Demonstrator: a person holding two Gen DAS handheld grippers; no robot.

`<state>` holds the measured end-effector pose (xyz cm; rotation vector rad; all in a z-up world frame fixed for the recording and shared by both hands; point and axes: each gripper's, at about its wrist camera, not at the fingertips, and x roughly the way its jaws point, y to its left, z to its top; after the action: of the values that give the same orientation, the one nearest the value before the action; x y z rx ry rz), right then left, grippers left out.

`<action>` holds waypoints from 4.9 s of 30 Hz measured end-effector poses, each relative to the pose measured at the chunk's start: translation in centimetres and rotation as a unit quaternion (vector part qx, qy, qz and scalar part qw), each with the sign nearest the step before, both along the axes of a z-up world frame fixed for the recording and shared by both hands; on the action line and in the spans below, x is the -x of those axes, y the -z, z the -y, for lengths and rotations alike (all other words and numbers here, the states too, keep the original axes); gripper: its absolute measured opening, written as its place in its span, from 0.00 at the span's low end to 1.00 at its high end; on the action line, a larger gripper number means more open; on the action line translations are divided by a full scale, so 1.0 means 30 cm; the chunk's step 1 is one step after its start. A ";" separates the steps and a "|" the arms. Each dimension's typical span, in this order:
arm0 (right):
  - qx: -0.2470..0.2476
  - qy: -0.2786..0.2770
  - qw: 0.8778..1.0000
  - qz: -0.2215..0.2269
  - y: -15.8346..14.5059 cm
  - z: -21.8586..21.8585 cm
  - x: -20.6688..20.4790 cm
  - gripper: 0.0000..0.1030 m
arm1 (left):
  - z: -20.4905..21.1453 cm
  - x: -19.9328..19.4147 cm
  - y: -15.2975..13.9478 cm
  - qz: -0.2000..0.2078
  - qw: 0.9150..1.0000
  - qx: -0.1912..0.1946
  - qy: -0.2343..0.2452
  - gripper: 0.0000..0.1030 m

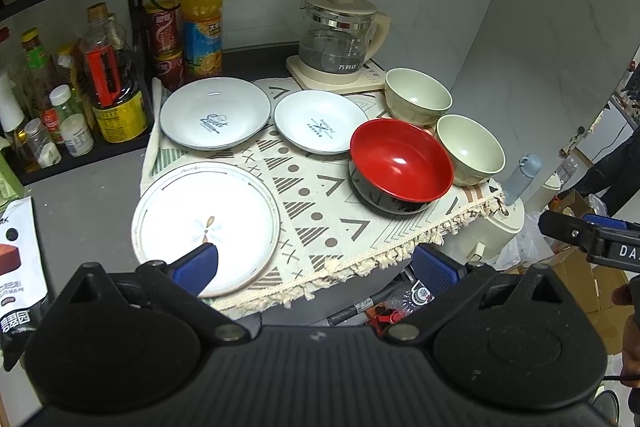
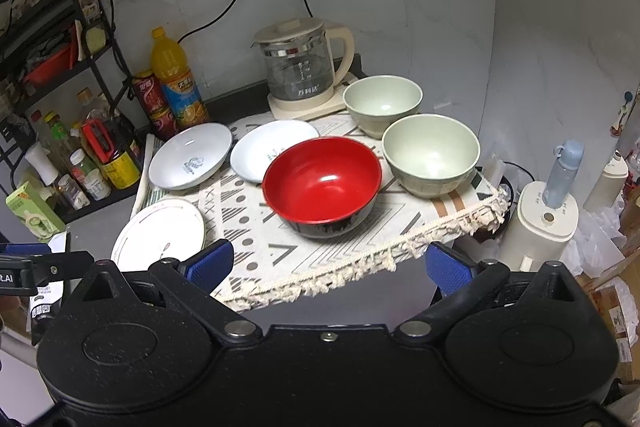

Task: Organize plates and bowls
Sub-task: 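Move both grippers toward the large pale green bowl, then close both grippers on the rim of the large pale green bowl, then lift the large green bowl with both grippers and carry it over the red bowl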

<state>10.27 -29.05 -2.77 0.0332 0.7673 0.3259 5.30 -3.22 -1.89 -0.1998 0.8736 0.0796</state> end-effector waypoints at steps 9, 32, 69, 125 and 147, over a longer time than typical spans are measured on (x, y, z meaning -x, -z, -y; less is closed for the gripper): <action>-0.001 0.024 1.000 -0.001 0.038 0.071 -0.135 1.00 | 0.043 -0.166 0.038 0.004 1.000 0.010 0.004 0.99; 0.005 0.065 0.997 -0.035 0.194 0.267 -0.577 0.83 | 0.279 -0.754 0.143 -0.019 0.997 0.043 0.057 0.89; -0.028 0.104 0.981 -0.161 0.488 0.395 -0.930 0.18 | 0.531 -1.316 0.511 -0.144 0.976 0.086 0.142 0.10; -0.046 -0.019 0.998 -0.043 0.238 0.165 -0.741 0.10 | 0.242 -0.927 0.207 -0.038 0.995 0.091 -0.006 0.04; 0.011 -0.068 0.995 -0.078 0.339 0.026 -0.702 0.11 | 0.145 -0.824 0.358 -0.093 0.988 0.108 -0.052 0.04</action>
<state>31.33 -29.82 -12.95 -0.0141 0.9307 0.4489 30.02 -7.56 -12.62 -0.4465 1.0577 0.1032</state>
